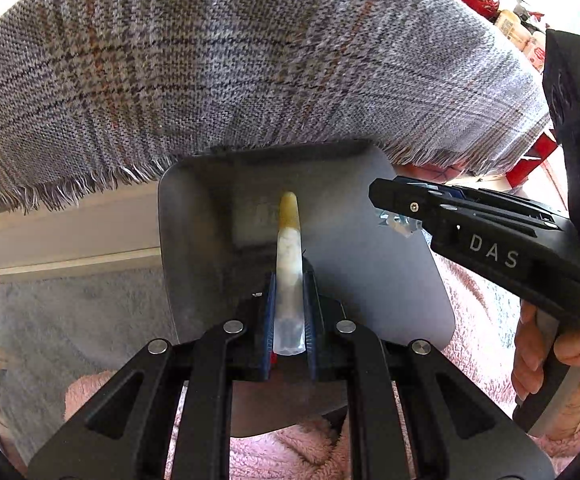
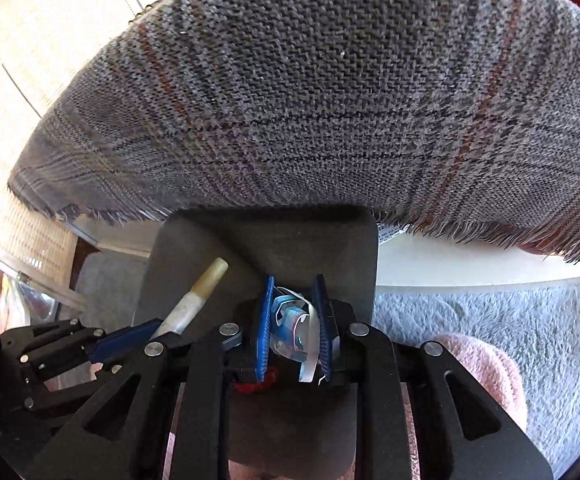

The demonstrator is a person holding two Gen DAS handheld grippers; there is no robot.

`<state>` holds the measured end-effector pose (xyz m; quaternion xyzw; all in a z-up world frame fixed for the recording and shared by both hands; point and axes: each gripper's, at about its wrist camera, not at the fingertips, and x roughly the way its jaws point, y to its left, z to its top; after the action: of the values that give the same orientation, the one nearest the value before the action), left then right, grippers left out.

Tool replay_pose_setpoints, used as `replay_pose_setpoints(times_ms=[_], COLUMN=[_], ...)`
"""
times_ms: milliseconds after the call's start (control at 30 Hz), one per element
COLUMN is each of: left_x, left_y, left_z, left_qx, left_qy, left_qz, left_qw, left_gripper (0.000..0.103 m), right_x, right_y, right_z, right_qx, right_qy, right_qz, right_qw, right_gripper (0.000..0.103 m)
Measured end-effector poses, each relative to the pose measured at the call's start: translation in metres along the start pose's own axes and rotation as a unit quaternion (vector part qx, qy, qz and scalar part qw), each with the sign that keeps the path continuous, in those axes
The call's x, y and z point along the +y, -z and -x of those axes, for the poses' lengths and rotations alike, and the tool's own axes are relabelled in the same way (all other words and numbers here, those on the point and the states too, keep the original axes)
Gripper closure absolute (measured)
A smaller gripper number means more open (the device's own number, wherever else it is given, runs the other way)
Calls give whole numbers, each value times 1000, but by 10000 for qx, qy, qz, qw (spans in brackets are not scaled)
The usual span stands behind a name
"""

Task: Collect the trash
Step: 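Lower both tools to the bin and open them to drop marker and bottle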

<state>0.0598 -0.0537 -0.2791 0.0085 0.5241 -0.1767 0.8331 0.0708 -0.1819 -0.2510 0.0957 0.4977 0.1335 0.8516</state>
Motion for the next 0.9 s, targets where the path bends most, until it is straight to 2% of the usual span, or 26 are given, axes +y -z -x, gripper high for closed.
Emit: replay_pose_setpoints(times_ms=[67,133,200,233,300,333,500,567,667,900], left_x=[2,6,9,10,12,13,18,17,13,7], left_y=[-1,-3,-5,-5,-5,-6,-4,-5,-5,-10], left_z=[0,4,8,10,16,20,41,48,56,76], left_qx=[-9,-33,-77,-103,-152,-189,-415,-493,-585,-815], left_qy=[1,5,-10,-28,-70,-111,-244,-304,-385,-528], left_qz=[27,62,73,80,92,91,71,46,3,19], left_qw=[10000,10000,9999,9999,9998,9997,9988,9983,9975,9953], left_gripper=[91,88,84,81,72,63,39,25,9,8], right_x=[1,1,1,1,-1,-1,-6,-7,-7,-12], right_y=[-1,-3,-4,-6,-8,-8,-9,-9,-11,-18], right_z=[-2,-2,0,0,5,7,23,29,38,66], right_qx=[35,35,-20,-55,-115,-150,-401,-438,-477,-813], right_qy=[-34,-7,-15,-17,64,106,330,447,523,618], right_qz=[-20,-19,-64,-91,-97,-100,-199,-147,-50,-89], right_qw=[10000,10000,10000,9999,9999,9998,9985,9979,9975,9947], right_gripper=[80,73,45,43,42,39,4,3,3,3])
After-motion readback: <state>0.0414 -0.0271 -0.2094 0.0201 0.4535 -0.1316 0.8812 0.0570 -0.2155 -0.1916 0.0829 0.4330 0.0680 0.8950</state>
